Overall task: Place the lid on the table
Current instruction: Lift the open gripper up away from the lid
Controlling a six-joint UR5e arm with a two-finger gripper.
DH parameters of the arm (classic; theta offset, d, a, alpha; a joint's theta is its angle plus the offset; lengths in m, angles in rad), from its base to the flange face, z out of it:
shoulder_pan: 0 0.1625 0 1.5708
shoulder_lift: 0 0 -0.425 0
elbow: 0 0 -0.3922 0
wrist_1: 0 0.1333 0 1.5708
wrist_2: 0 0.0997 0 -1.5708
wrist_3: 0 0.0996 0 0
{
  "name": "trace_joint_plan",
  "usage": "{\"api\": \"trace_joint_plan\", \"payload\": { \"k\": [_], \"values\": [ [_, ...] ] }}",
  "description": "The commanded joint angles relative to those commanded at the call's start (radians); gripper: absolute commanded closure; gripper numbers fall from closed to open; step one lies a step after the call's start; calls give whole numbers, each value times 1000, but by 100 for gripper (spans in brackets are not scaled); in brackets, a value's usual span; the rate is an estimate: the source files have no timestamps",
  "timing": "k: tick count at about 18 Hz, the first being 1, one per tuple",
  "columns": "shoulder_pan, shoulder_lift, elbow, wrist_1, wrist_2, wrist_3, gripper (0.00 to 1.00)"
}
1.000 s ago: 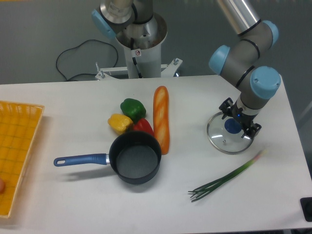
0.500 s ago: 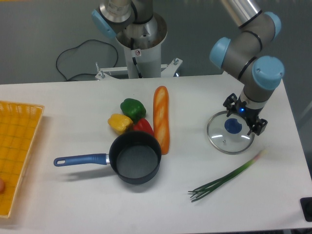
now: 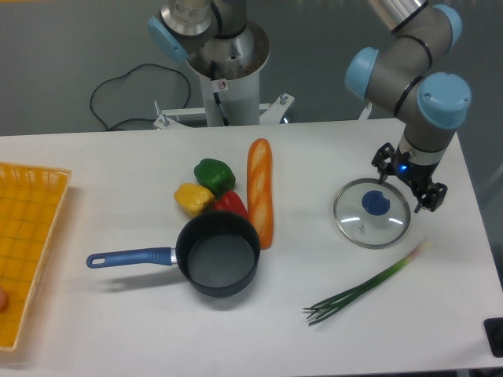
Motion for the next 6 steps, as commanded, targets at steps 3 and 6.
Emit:
{"api": "trace_joint_plan", "payload": {
  "k": [3,6],
  "values": [
    [0,0,18,-14,5,2,0],
    [-2,0,18,-12,6,2,0]
  ]
}}
